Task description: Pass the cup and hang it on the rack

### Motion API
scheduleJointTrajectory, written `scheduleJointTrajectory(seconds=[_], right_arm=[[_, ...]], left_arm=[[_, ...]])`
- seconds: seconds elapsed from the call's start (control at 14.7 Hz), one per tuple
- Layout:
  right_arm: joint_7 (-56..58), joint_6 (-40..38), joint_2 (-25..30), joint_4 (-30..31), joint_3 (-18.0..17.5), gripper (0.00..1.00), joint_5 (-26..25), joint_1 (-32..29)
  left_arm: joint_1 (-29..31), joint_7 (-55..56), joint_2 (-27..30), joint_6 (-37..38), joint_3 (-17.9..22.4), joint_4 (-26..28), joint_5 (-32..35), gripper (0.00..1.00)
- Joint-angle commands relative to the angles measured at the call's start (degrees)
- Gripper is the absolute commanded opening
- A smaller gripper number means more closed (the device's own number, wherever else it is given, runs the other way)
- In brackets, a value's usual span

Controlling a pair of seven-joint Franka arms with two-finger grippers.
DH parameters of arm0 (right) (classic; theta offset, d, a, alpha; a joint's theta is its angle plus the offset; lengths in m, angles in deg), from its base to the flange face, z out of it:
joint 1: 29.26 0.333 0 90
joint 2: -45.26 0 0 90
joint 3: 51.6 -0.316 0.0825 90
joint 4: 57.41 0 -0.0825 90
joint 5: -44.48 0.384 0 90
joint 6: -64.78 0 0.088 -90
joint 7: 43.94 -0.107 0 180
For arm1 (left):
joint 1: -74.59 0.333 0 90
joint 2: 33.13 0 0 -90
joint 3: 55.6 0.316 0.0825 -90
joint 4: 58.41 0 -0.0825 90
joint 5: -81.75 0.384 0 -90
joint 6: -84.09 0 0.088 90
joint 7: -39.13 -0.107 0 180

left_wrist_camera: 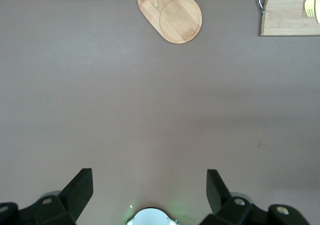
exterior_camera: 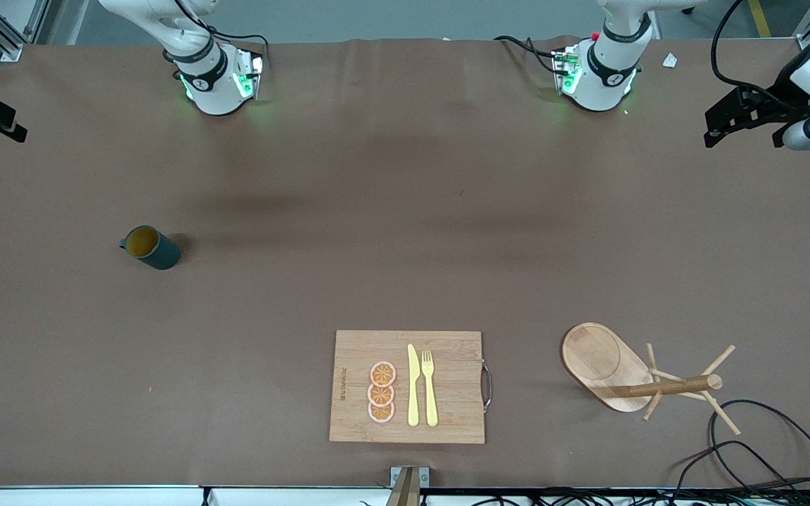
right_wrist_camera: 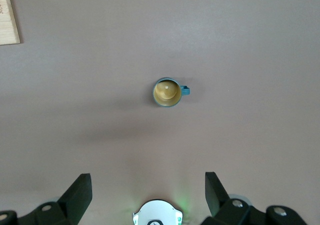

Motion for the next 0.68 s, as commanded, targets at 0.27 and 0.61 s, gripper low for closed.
scheduleJointTrajectory(seconds=[0.27, 0.61], right_arm=[[0.0, 1.3, -0.2, -0.6, -0.4, 1.0, 0.1, -0.1], [-0.8, 1.1, -0.9, -0.9, -0.4, 1.0, 0.1, -0.1]], left_arm=[[0.0, -0.8, -0.3, 1.1, 0.0, -1.1, 0.1, 1.0], [0.0, -0.7, -0.7, 1.1, 0.0, -1.2, 0.1, 1.0]])
